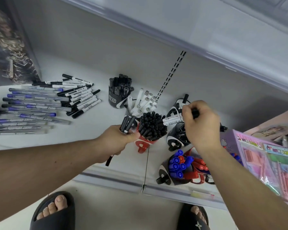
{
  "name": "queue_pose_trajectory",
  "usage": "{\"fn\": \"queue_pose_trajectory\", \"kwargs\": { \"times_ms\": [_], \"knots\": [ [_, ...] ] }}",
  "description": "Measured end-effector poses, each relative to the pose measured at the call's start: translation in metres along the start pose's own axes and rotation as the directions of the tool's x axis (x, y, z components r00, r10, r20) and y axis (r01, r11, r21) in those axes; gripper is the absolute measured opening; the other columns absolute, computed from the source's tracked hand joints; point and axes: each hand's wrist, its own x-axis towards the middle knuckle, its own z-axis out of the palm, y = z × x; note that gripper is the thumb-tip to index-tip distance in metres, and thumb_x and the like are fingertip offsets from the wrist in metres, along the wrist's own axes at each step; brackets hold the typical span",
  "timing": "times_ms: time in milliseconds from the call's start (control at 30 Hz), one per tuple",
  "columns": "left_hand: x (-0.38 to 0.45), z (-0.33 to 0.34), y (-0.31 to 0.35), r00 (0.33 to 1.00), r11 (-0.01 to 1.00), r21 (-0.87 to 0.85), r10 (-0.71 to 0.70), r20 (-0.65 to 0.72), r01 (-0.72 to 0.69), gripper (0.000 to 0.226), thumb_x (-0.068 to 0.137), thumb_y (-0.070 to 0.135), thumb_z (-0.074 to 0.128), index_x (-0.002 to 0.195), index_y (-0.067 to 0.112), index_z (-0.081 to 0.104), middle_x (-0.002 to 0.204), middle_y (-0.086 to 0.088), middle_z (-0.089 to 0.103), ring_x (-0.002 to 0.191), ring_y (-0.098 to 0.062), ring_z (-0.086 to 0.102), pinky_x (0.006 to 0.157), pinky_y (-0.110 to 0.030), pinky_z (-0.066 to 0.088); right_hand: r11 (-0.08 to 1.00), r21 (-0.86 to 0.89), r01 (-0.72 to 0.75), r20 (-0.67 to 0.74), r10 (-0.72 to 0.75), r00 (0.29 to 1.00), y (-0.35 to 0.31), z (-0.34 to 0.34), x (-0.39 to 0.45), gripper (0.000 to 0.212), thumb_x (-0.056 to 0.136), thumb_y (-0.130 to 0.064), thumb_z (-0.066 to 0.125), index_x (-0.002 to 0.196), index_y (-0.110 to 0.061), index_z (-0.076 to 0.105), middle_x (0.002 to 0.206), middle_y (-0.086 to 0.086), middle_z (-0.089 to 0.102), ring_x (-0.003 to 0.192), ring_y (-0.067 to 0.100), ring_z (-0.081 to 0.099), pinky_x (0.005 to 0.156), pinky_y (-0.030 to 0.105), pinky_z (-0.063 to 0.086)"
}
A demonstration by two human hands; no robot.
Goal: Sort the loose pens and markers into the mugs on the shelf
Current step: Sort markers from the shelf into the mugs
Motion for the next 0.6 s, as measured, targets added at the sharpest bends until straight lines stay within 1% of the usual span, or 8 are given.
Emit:
{"fn": "queue_pose_trajectory", "kwargs": {
  "times_ms": [100,167,233,300,367,500,567,600],
  "knots": [
    [0.004,0.005,0.001,1.0,1.0,-0.008,-0.002,-0.018,0.002,0.022,0.088,0.024,0.07,0.075,0.02,0.053,0.053,0.002,0.035,0.045,-0.014,0.025,0.046,-0.024,0.021,0.992,-0.043,0.119,0.049,-0.117,0.992,0.003,0.022,0.001,0.014,0.093,-0.018,0.061,0.083,-0.01,0.063,0.078,0.002,0.061,0.068,0.016,0.054,0.065,0.027,0.043],
    [0.005,0.006,0.001,0.999,1.0,0.01,0.001,-0.042,0.0,0.017,0.087,0.024,0.07,0.077,0.018,0.057,0.06,-0.001,0.049,0.046,-0.014,0.036,0.046,-0.023,0.027,0.983,-0.055,0.174,0.071,-0.17,0.983,0.001,0.033,0.003,0.013,0.092,-0.016,0.061,0.082,-0.008,0.062,0.079,0.001,0.059,0.07,0.015,0.051,0.065,0.026,0.041],
    [0.006,0.005,0.002,0.998,0.999,0.032,-0.004,-0.059,0.006,0.013,0.086,0.025,0.07,0.082,0.016,0.061,0.069,-0.002,0.059,0.049,-0.013,0.046,0.046,-0.023,0.032,0.979,-0.072,0.188,0.096,-0.181,0.979,-0.004,0.038,0.006,0.01,0.092,-0.016,0.061,0.084,-0.009,0.062,0.082,0.002,0.059,0.072,0.015,0.051,0.066,0.026,0.041],
    [0.007,0.004,0.002,0.997,0.999,0.038,-0.016,-0.073,0.019,0.011,0.086,0.024,0.07,0.086,0.015,0.063,0.075,-0.002,0.064,0.051,-0.012,0.052,0.047,-0.023,0.033,0.982,-0.093,0.167,0.15,-0.152,0.977,-0.007,0.04,0.011,0.007,0.09,-0.017,0.063,0.089,-0.011,0.063,0.086,0.002,0.06,0.071,0.014,0.052,0.067,0.024,0.042],
    [0.009,0.003,0.003,0.996,0.999,0.037,-0.023,-0.081,0.026,0.01,0.086,0.024,0.069,0.088,0.015,0.064,0.078,-0.001,0.066,0.053,-0.011,0.055,0.048,-0.023,0.033,0.988,-0.095,0.122,0.195,-0.101,0.976,-0.008,0.038,0.015,0.007,0.088,-0.017,0.066,0.093,-0.013,0.063,0.089,0.001,0.06,0.069,0.008,0.051,0.065,0.016,0.039],
    [0.012,0.007,0.006,0.997,0.999,0.044,-0.017,-0.079,0.021,0.019,0.085,0.022,0.07,0.097,0.007,0.066,0.079,-0.001,0.067,0.053,-0.01,0.057,0.049,-0.023,0.032,0.997,-0.067,0.035,0.21,-0.02,0.978,-0.007,0.034,0.017,0.009,0.087,-0.014,0.066,0.095,-0.015,0.063,0.078,-0.011,0.055,0.068,-0.002,0.051,0.057,0.004,0.038],
    [0.013,0.01,0.007,0.997,0.999,0.041,-0.015,-0.072,0.018,0.021,0.085,0.021,0.07,0.099,0.006,0.066,0.08,-0.002,0.067,0.053,-0.01,0.057,0.05,-0.023,0.032,0.999,-0.043,-0.001,0.222,0.01,0.975,-0.007,0.032,0.015,0.008,0.088,-0.014,0.066,0.094,-0.017,0.062,0.077,-0.016,0.054,0.067,0.001,0.055,0.057,0.005,0.04],
    [0.013,0.011,0.007,0.998,0.999,0.037,-0.011,-0.068,0.014,0.02,0.084,0.02,0.07,0.098,0.006,0.066,0.08,-0.002,0.067,0.053,-0.011,0.057,0.049,-0.023,0.032,0.999,-0.014,-0.03,0.218,0.033,0.975,-0.007,0.03,0.013,0.008,0.087,-0.015,0.067,0.093,-0.019,0.063,0.077,-0.015,0.057,0.068,0.004,0.058,0.06,0.01,0.045]
  ]
}}
